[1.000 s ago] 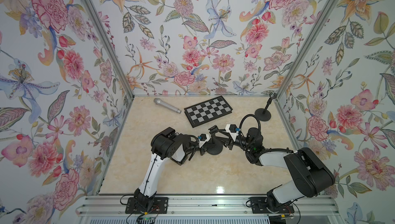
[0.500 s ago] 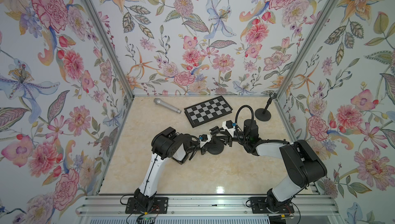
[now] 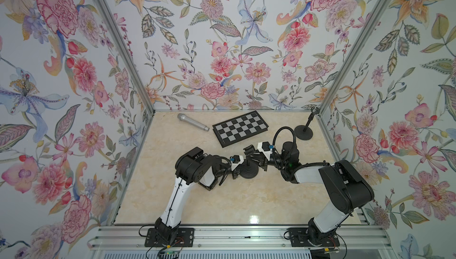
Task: Assemble a microphone stand
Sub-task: Screw the microphone stand pole into the microphone stand base.
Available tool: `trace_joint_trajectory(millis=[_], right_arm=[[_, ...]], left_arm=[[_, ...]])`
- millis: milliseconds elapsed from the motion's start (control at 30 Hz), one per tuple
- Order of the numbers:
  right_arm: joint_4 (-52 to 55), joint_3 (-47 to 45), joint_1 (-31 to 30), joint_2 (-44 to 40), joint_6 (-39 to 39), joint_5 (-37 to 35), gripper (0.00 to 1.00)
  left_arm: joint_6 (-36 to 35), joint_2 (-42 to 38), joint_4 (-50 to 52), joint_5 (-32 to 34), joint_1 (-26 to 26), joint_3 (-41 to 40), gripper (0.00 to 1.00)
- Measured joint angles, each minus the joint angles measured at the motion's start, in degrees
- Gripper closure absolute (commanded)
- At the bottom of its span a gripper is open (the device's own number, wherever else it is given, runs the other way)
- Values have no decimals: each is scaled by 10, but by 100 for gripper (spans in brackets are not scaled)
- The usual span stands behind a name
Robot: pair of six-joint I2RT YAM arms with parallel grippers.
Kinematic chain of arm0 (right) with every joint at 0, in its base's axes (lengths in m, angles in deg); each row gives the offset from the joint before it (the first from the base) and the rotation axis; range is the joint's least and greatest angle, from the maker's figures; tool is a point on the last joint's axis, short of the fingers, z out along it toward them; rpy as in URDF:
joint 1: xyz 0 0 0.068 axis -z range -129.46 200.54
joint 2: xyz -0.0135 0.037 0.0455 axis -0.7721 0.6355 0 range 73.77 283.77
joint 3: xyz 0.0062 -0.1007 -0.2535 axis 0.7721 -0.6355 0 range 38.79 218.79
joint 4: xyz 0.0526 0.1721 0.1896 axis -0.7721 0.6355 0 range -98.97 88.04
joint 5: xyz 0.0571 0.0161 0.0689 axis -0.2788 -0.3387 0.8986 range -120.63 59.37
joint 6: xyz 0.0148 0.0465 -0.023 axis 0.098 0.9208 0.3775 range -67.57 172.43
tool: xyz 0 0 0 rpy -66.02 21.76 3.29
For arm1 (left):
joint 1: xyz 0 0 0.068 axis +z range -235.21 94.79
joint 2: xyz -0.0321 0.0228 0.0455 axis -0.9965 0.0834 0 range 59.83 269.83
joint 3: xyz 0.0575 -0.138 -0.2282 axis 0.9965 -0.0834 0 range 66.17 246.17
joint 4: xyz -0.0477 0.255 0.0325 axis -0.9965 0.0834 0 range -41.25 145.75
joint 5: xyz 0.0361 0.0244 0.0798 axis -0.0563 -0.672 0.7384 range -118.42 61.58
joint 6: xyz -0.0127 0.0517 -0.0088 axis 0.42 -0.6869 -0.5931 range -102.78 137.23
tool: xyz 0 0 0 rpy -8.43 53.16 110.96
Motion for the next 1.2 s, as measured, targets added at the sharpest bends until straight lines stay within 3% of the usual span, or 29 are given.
trace_joint_trajectory(millis=[267,467,700,1200], right_arm=[[-119,-65,3,0,69,-78,100],[-127,-68,-12,0,74,-105,100],[-123,-67,-31,0,63,-132,100],[-186,-110,-41,0,65,-166,100]], left_arm=[[2,-4,-3,9,20,-26,67],[17,-8,-2,13,23,-38,54],[61,-14,0,10,24,-44,49],[67,-24,2,31,-21,-24,50]])
